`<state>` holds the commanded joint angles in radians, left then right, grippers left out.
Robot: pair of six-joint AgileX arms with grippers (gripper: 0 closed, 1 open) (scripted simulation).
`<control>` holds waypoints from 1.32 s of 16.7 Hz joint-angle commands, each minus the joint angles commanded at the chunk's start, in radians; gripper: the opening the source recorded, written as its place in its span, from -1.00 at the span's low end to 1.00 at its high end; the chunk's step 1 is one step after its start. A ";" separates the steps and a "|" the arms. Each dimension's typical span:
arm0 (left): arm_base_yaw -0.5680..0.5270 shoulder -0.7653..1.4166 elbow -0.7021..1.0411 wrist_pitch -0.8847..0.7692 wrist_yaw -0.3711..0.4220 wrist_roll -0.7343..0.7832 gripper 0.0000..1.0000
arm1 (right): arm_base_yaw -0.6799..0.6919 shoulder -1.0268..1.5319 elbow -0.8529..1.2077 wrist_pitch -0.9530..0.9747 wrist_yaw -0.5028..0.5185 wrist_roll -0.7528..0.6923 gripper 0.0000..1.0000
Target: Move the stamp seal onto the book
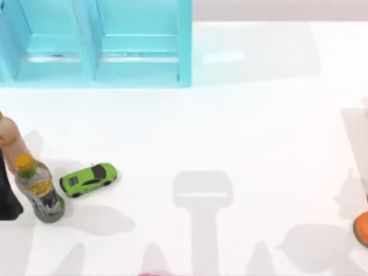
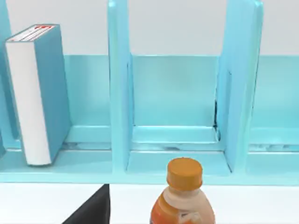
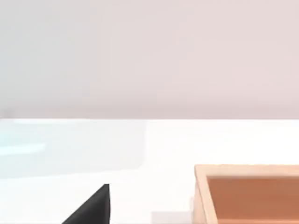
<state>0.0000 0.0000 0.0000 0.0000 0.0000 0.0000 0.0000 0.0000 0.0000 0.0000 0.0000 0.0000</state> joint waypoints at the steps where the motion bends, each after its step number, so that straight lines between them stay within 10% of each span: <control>1: 0.000 0.000 0.000 0.000 0.000 0.000 1.00 | 0.000 0.000 0.000 0.000 0.000 0.000 1.00; 9: 0.081 0.294 0.170 0.201 0.098 0.016 1.00 | 0.000 0.000 0.000 0.000 0.000 0.000 1.00; 22: 0.413 1.675 0.705 0.854 0.450 0.074 1.00 | 0.000 0.000 0.000 0.000 0.000 0.000 1.00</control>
<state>0.4128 1.6748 0.7048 0.8537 0.4504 0.0742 0.0000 0.0000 0.0000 0.0000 0.0000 0.0000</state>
